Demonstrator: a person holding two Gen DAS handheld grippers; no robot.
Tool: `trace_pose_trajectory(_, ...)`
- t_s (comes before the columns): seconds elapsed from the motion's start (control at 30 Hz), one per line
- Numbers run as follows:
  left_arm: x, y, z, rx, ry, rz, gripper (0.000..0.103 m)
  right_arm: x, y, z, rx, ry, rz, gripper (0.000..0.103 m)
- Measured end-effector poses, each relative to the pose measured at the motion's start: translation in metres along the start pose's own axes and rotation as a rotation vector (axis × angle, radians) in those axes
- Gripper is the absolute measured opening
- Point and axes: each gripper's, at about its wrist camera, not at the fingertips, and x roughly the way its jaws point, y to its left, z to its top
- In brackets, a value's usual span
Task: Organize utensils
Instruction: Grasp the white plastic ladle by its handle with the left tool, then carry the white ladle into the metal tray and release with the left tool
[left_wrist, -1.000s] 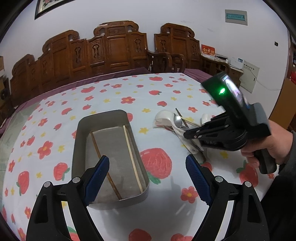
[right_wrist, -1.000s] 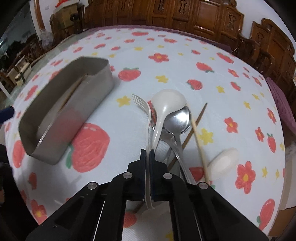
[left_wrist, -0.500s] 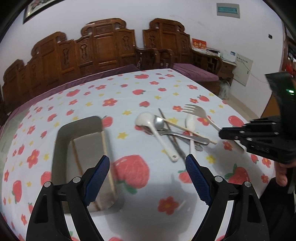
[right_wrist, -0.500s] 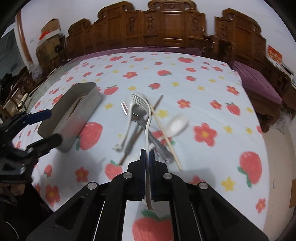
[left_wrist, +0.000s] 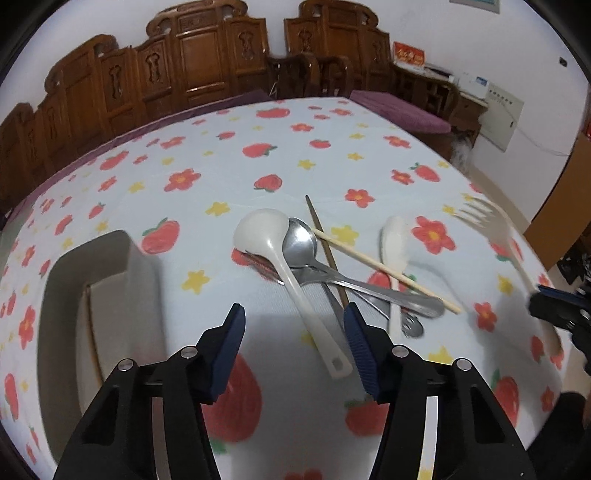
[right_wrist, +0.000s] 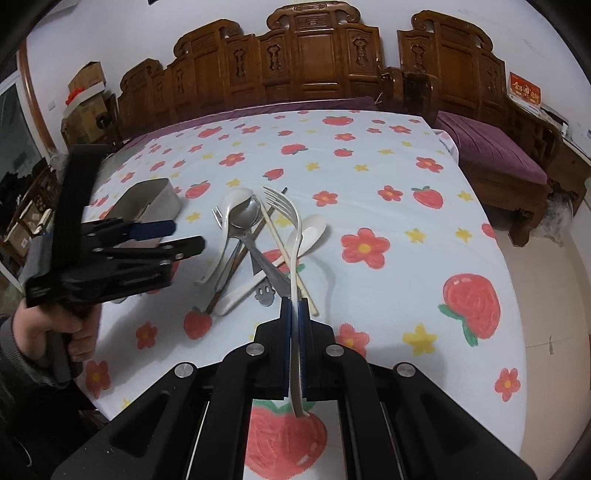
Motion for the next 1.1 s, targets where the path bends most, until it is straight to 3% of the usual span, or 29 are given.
trace_pose_trajectory(0.33, 0.051, 0.008, 0.015, -0.074, 0.102, 0.046, 0.037, -0.004, -0.002, 0.001, 0.016, -0.011, 0.012, 0.005)
trace_pose_trajectory(0.47, 0.052, 0.009, 0.016, -0.079, 0.089, 0.051, 0.033, -0.005, -0.002, 0.002, 0.016, -0.013, 0.016, 0.005)
trace_pose_trajectory(0.53, 0.051, 0.008, 0.015, -0.074, 0.083, 0.048, 0.022, -0.004, -0.002, 0.001, 0.015, -0.012, 0.017, 0.005)
trace_pose_trajectory(0.57, 0.051, 0.009, 0.014, -0.071, 0.081, 0.048, 0.012, -0.004, -0.001, 0.001, 0.014, -0.011, 0.016, 0.005)
trace_pose_trajectory(0.83, 0.035, 0.021, 0.006, -0.067, 0.088, 0.036, 0.008, -0.002, 0.004, 0.002, -0.004, -0.008, 0.024, 0.005)
trace_pose_trajectory(1.1, -0.022, 0.025, 0.004, -0.030, 0.022, 0.052, 0.008, -0.017, 0.017, 0.009, -0.031, -0.044, 0.028, 0.005)
